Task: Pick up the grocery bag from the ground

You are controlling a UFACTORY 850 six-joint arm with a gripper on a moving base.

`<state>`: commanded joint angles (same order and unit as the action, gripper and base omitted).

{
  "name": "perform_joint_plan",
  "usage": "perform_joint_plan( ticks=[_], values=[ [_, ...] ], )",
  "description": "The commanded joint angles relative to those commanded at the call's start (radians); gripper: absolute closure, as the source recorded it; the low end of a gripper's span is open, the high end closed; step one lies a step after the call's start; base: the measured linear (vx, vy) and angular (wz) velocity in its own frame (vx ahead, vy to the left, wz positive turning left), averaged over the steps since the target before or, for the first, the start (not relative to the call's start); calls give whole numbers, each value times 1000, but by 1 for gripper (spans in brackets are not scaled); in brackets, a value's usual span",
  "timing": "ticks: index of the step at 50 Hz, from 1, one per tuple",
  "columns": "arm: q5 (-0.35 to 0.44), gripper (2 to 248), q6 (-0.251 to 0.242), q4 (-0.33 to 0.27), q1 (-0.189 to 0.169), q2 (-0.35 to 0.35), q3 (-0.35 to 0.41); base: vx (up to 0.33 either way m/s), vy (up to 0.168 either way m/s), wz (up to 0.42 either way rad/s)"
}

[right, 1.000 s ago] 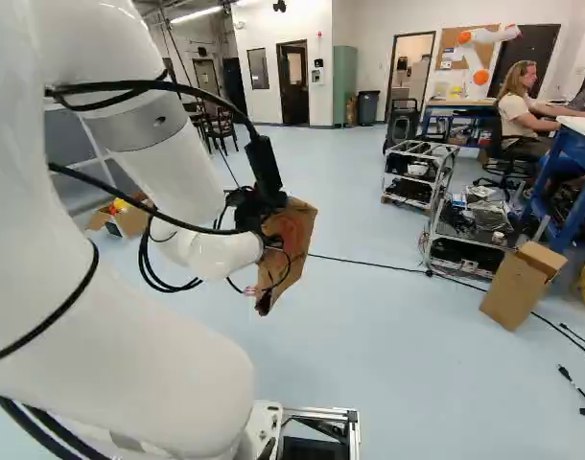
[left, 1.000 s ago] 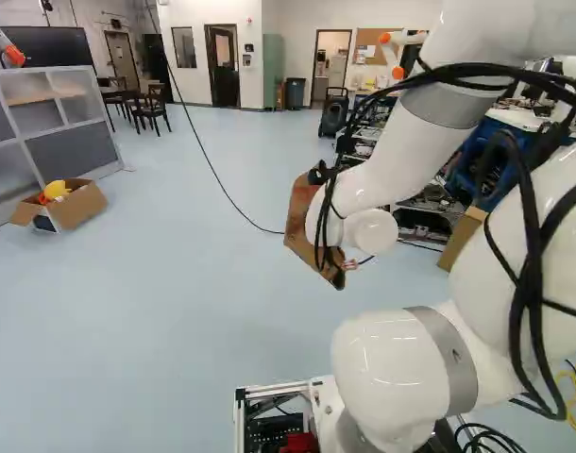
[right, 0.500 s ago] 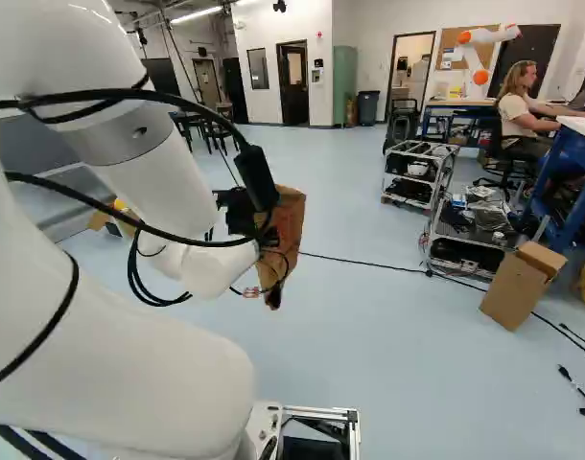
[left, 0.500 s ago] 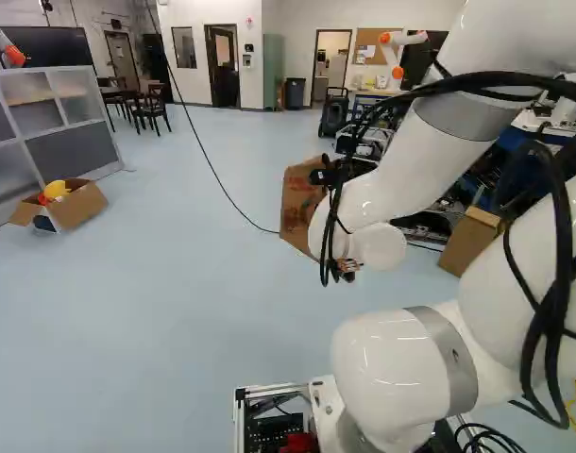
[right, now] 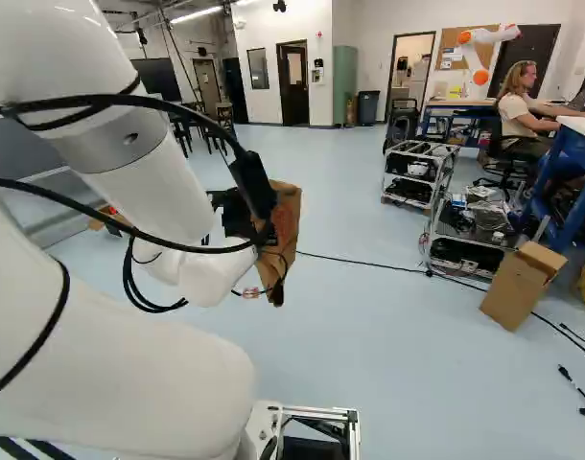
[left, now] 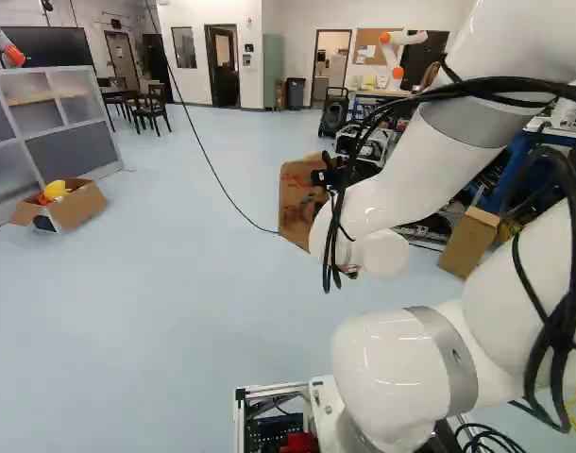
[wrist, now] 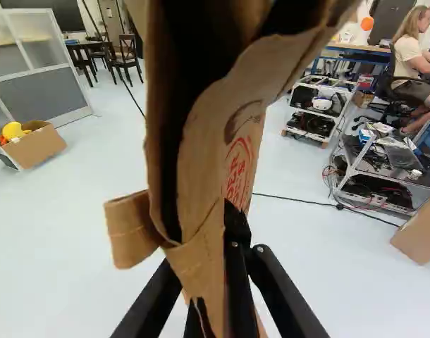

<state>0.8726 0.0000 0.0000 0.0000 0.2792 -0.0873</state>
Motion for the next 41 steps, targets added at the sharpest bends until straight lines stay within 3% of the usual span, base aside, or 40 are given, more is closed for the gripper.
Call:
perform_joint_plan(
  ticks=[41],
  values=[
    [0, 228, 0, 0, 0, 0, 0, 0, 0, 0]
  ],
)
